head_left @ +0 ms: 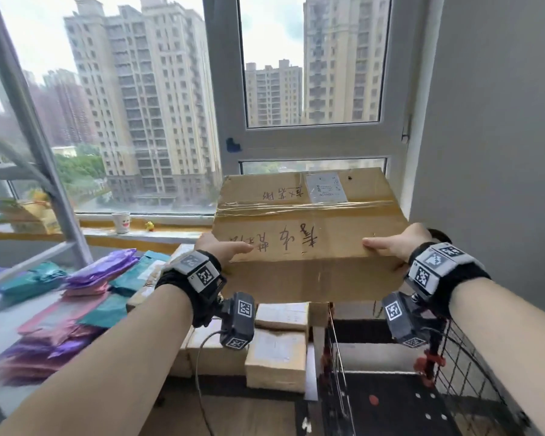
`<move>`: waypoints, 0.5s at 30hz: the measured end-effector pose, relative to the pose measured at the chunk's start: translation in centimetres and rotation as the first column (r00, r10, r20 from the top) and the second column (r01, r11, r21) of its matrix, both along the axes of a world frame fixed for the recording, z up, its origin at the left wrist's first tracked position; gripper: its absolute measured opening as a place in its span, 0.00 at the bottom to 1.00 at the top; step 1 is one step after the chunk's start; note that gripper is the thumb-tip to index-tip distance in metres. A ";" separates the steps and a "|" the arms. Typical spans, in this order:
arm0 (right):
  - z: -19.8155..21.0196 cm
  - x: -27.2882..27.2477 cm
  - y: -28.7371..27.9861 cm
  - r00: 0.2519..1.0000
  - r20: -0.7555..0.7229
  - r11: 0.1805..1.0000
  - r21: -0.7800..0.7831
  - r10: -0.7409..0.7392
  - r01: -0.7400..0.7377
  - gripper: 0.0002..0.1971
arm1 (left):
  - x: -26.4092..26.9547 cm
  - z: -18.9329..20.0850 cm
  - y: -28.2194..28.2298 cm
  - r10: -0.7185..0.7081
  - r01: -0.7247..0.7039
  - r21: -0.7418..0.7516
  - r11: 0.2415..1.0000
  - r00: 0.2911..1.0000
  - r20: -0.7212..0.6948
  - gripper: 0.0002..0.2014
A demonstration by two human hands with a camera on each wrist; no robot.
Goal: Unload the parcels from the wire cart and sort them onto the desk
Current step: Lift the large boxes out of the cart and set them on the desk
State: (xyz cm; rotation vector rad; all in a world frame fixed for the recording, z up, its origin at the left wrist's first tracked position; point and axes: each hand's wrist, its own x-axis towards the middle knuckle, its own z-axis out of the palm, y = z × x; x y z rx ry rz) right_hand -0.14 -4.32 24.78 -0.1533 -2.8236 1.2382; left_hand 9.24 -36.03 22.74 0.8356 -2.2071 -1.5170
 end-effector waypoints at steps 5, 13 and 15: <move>-0.2 0.5 -6.5 0.999 0.043 0.999 0.000 -0.034 0.034 0.46 | -0.9 0.2 -7.3 -0.046 0.045 0.017 0.999 0.999 0.026 0.52; -0.9 -2.1 -12.0 0.998 0.057 0.999 0.037 -0.019 0.016 0.38 | -3.5 -0.4 -11.5 -0.064 0.061 0.035 0.998 0.995 0.083 0.19; -1.7 -3.9 -13.0 0.998 0.067 0.999 0.040 0.002 -0.005 0.38 | -4.7 -0.8 -12.6 -0.060 0.055 0.049 0.997 0.993 0.098 0.17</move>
